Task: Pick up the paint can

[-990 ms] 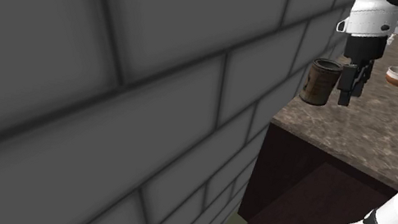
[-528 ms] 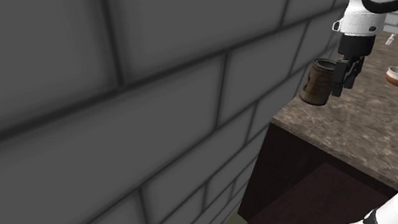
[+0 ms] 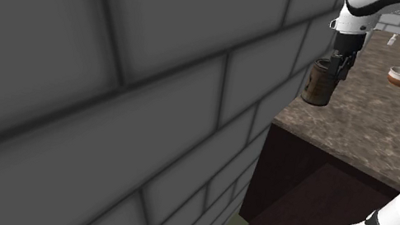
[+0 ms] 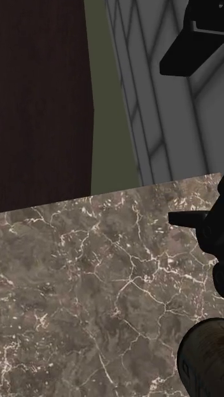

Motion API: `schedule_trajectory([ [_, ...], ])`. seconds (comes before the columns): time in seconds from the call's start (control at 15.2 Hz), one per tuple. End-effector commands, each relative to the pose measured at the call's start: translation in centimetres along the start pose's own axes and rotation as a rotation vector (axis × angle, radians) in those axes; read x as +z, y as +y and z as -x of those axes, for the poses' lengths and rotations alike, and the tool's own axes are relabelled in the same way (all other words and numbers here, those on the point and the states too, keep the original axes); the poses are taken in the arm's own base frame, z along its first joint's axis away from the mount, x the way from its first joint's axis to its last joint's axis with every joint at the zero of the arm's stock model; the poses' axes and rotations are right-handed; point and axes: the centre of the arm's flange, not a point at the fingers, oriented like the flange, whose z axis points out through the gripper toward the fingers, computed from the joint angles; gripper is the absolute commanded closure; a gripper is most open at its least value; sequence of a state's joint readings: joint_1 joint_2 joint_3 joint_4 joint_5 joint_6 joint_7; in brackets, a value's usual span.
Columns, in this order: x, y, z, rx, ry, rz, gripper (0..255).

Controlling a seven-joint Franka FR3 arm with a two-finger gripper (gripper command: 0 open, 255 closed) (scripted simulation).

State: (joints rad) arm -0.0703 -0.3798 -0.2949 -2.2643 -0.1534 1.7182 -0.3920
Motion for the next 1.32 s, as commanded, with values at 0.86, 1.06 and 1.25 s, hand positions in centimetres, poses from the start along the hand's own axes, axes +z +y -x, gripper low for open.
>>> schedule_trajectory([
  [0.86,0.7,16.9,-8.7,0.007,0.073,0.045,0],
  [1.06,0.7,20.3,-10.4,0.008,0.087,0.053,0],
  [1.25,0.6,22.9,-11.8,0.010,0.099,0.060,0],
])
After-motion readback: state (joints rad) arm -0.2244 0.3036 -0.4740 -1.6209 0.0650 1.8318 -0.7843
